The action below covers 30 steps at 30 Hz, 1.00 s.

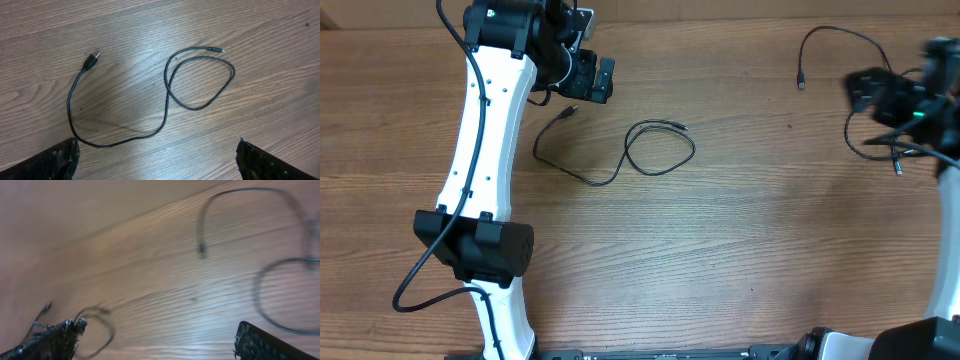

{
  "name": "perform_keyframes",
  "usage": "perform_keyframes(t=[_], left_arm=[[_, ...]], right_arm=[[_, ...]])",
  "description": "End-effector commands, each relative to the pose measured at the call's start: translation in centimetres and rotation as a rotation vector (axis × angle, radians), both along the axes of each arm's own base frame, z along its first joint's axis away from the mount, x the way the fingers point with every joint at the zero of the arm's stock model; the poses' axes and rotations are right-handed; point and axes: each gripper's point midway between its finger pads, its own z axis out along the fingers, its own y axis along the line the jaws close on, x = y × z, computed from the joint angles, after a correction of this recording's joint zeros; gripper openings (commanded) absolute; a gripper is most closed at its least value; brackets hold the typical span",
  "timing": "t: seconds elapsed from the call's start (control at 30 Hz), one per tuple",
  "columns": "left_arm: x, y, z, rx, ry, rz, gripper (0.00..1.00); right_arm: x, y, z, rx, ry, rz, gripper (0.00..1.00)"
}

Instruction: Untangle cables

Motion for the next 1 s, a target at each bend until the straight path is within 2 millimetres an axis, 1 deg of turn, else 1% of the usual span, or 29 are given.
perform_keyframes(t=[0.0,0.07,0.1,0.13,0.17,0.23,0.3,0.4,0.5,0.53,0.63,0.67,0.77,0.9,0.97], left_arm=[[-0.1,-0.3,1.4,-0.013,-0.04,-0.021,1.0],[-0.1,-0.3,1.4,-0.013,-0.04,-0.021,1.0],[-0.1,-0.3,1.4,-0.013,-0.04,-0.021,1.0],[-0.1,-0.3,1.4,-0.013,-0.04,-0.021,1.0],[-0.1,-0.3,1.4,-0.013,-0.04,-0.021,1.0],[-0.1,-0.3,1.4,-0.013,-0.04,-0.021,1.0],[-0.1,-0.3,1.4,-0.013,-0.04,-0.021,1.0],[-0.1,-0.3,1.4,-0.013,-0.04,-0.021,1.0],[-0.1,-0.3,1.4,-0.013,-0.04,-0.021,1.0],[-0.1,-0.3,1.4,-0.013,-0.04,-0.021,1.0],[-0.1,-0.3,1.4,-0.013,-0.04,-0.021,1.0],[-0.1,-0.3,1.4,-0.013,-0.04,-0.021,1.0],[-0.1,-0.3,1.4,-0.013,-0.04,-0.021,1.0],[-0.1,-0.2,1.4,-0.013,-0.04,-0.021,1.0],[-0.1,-0.3,1.4,-0.013,-0.04,-0.021,1.0]], right_arm=[[0.3,5.0,-0.5,-0.052,0.02,0.122,1.0],[0.2,7.5,-1.4,-0.049,0.053,0.181,1.0],[0.1,8.1,-1.7,-0.048,0.063,0.196,1.0],[0.0,9.4,-2.3,-0.044,0.086,0.228,1.0],[-0.1,11.0,-3.6,-0.055,0.126,0.272,1.0],[-0.1,12.2,-4.9,-0.068,0.161,0.3,1.0],[-0.1,14.1,-6.9,-0.08,0.207,0.365,1.0],[0.0,16.3,-9.7,-0.077,0.275,0.418,1.0],[0.2,17.7,-12.4,-0.077,0.328,0.452,1.0],[0.4,18.2,-13.7,-0.077,0.352,0.465,1.0],[0.6,19.3,-15.9,-0.079,0.386,0.49,0.96],[0.7,20.1,-16.9,-0.082,0.393,0.507,0.96],[1.2,21.4,-18.3,-0.102,0.388,0.532,0.96],[1.5,22.4,-20.5,-0.189,0.398,0.533,0.96],[1.7,23.2,-22.4,-0.253,0.405,0.536,0.96]])
